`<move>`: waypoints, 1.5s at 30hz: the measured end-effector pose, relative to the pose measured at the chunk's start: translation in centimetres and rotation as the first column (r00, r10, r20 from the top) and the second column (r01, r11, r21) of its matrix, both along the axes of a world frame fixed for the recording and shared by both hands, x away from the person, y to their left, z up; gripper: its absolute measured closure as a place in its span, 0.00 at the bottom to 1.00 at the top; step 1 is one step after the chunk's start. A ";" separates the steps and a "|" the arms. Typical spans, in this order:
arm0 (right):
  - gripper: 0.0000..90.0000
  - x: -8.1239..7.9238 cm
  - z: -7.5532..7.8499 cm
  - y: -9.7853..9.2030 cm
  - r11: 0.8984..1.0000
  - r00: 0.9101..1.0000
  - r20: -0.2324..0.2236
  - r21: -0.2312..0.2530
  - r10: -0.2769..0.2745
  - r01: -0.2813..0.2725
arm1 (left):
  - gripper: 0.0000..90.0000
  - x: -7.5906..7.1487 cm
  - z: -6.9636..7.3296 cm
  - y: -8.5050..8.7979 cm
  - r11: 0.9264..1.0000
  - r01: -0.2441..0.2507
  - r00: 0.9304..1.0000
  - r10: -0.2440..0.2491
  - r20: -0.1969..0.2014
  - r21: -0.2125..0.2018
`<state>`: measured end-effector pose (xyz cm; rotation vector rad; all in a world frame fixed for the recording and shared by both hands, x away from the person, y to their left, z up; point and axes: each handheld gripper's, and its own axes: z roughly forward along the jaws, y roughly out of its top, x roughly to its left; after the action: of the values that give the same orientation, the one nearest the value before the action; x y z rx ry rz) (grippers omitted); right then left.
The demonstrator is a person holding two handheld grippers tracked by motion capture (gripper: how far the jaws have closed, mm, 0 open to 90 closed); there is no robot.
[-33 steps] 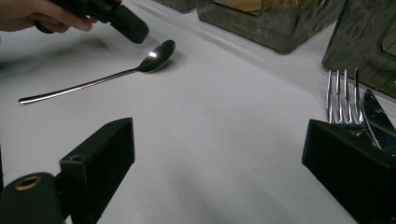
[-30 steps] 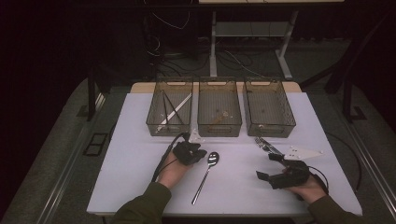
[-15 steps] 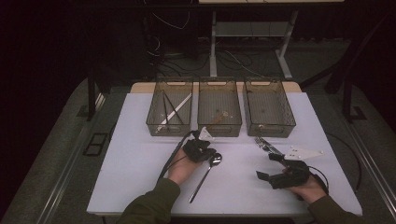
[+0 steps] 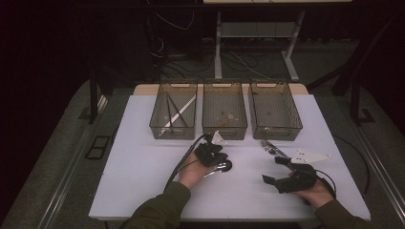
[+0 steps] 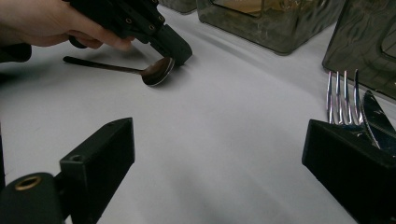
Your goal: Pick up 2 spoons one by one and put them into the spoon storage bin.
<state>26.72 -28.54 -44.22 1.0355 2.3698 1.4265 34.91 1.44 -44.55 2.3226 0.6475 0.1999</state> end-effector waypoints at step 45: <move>0.11 0.0 0.0 0.0 1.000 1.000 0.003 0.000 0.000 0.000 | 0.76 -2.1 0.0 0.9 0.992 0.126 0.992 -0.126 -0.009 -0.015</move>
<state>26.67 -28.54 -44.17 1.0326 2.3671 1.4272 32.85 2.33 -44.51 2.3426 0.5037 0.1252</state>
